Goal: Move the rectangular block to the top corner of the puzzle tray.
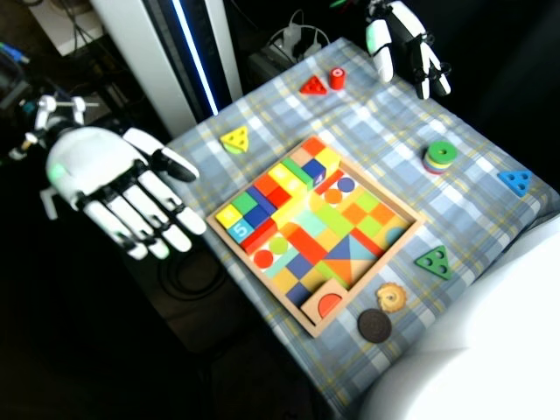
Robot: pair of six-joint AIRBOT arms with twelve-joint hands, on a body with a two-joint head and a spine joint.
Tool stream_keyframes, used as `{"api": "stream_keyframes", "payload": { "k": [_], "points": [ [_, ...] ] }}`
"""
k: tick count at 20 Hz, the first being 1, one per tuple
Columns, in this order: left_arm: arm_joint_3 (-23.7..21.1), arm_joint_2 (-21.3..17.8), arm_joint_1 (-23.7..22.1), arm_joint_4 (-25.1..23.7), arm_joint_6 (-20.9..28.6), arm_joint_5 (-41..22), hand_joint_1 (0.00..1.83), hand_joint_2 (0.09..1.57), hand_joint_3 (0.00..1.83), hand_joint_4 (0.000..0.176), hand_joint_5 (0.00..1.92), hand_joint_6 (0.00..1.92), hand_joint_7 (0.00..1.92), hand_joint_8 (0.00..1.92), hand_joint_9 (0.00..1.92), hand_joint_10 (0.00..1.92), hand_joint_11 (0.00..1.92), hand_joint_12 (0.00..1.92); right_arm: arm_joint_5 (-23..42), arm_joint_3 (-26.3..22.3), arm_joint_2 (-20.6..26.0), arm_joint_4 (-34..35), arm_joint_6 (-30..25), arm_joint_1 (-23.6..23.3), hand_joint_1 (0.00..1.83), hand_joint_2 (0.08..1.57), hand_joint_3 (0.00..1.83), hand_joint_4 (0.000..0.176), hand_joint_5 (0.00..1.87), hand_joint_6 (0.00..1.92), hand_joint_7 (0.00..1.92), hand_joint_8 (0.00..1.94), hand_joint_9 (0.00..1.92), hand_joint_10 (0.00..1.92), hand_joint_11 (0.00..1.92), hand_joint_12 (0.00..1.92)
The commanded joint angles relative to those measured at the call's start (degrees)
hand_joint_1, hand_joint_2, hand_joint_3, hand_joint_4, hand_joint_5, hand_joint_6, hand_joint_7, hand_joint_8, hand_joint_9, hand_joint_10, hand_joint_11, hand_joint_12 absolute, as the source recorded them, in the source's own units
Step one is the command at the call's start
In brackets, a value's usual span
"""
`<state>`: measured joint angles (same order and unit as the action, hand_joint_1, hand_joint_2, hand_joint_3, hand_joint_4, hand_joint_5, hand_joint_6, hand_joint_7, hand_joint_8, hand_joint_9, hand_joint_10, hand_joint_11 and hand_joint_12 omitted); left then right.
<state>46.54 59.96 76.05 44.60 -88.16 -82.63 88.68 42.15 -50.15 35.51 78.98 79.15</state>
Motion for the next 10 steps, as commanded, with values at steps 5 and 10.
{"api": "stream_keyframes", "payload": {
  "k": [5, 10],
  "points": [
    [0.5, 0.4, -0.3, -2.4, 0.5, -7.1, 0.79, 1.35, 0.0, 0.034, 0.49, 0.0, 0.13, 0.01, 0.09, 0.01, 0.0, 0.0, 9.9, 0.1, -3.6, 1.8, 0.2, -0.3, 0.0, 1.05, 0.0, 0.0, 0.27, 0.0, 0.21, 0.0, 0.12, 0.01, 0.0, 0.29],
    [0.5, 0.3, -0.6, -2.8, 0.5, -7.6, 0.77, 1.35, 0.0, 0.02, 0.47, 0.0, 0.13, 0.0, 0.09, 0.0, 0.0, 0.0, 12.2, -0.4, -5.9, 4.8, 0.2, -0.3, 0.0, 1.03, 0.0, 0.0, 0.32, 0.01, 0.25, 0.01, 0.15, 0.01, 0.0, 0.5]
  ]
}}
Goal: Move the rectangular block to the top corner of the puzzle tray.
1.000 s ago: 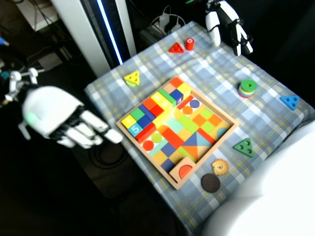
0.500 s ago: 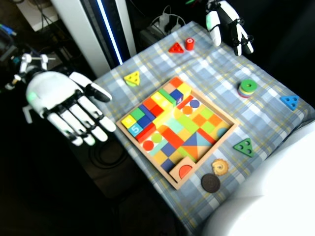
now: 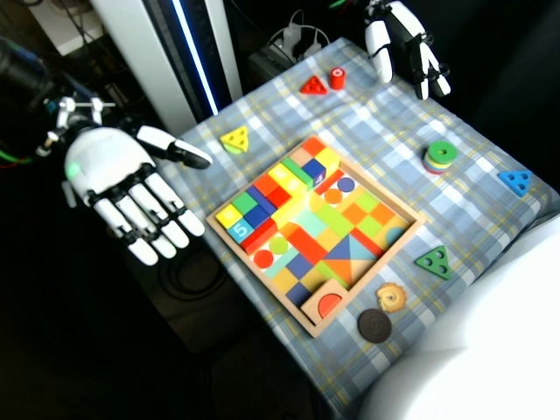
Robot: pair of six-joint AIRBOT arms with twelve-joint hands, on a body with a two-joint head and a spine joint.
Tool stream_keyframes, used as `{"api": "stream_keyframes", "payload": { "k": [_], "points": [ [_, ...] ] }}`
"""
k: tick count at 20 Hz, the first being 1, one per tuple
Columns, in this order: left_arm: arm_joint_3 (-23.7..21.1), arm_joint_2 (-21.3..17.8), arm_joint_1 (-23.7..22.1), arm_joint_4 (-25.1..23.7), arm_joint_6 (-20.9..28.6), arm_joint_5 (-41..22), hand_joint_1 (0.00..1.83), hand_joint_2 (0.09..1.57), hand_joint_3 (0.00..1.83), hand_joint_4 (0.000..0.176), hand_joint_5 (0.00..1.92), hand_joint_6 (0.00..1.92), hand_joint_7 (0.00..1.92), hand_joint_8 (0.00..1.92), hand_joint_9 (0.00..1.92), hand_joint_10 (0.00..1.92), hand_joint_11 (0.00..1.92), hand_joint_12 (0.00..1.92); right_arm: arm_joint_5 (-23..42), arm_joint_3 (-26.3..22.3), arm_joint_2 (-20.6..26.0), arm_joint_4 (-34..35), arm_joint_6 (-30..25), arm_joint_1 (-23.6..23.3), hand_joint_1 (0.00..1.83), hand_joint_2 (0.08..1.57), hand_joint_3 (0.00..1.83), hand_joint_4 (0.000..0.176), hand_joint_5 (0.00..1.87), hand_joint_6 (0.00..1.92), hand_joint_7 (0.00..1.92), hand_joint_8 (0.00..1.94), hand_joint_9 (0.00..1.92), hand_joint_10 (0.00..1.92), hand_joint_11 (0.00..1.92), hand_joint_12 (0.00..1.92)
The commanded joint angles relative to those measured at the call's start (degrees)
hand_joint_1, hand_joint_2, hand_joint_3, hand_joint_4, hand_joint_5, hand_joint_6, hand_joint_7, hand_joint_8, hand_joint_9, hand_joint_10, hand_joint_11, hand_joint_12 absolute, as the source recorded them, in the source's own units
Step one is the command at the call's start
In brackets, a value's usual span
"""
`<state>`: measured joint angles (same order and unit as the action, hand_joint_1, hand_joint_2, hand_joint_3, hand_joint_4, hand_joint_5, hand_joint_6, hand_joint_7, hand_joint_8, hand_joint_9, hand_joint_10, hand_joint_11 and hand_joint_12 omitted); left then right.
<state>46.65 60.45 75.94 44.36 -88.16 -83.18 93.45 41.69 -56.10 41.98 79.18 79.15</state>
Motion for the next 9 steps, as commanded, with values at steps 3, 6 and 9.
{"api": "stream_keyframes", "payload": {
  "k": [3, 6, 9],
  "points": [
    [0.3, -0.2, -0.5, -2.5, 0.5, -7.4, 0.77, 1.36, 0.0, 0.009, 0.46, 0.0, 0.15, 0.01, 0.1, 0.01, 0.0, 0.0, 7.5, 0.2, -0.8, -1.5, 0.0, -0.7, 0.0, 1.02, 0.0, 0.0, 0.31, 0.0, 0.25, 0.0, 0.17, 0.0, 0.0, 0.69],
    [-0.1, -0.2, -0.5, -3.6, 0.5, -8.2, 0.69, 1.37, 0.0, 0.032, 0.44, 0.0, 0.15, 0.0, 0.07, 0.0, 0.0, 0.0, 7.5, -0.2, -0.9, -1.4, 0.0, -0.8, 0.0, 1.04, 0.01, 0.001, 0.31, 0.0, 0.28, 0.01, 0.18, 0.01, 0.0, 0.58],
    [-0.1, -0.2, -0.6, -4.3, 0.5, -8.9, 0.7, 1.36, 0.0, 0.048, 0.43, 0.0, 0.14, 0.0, 0.07, 0.0, 0.0, 0.0, 7.5, -0.2, -0.9, -1.4, 0.0, -0.9, 0.0, 1.07, 0.01, 0.016, 0.32, 0.0, 0.3, 0.0, 0.21, 0.01, 0.0, 0.68]
  ]
}}
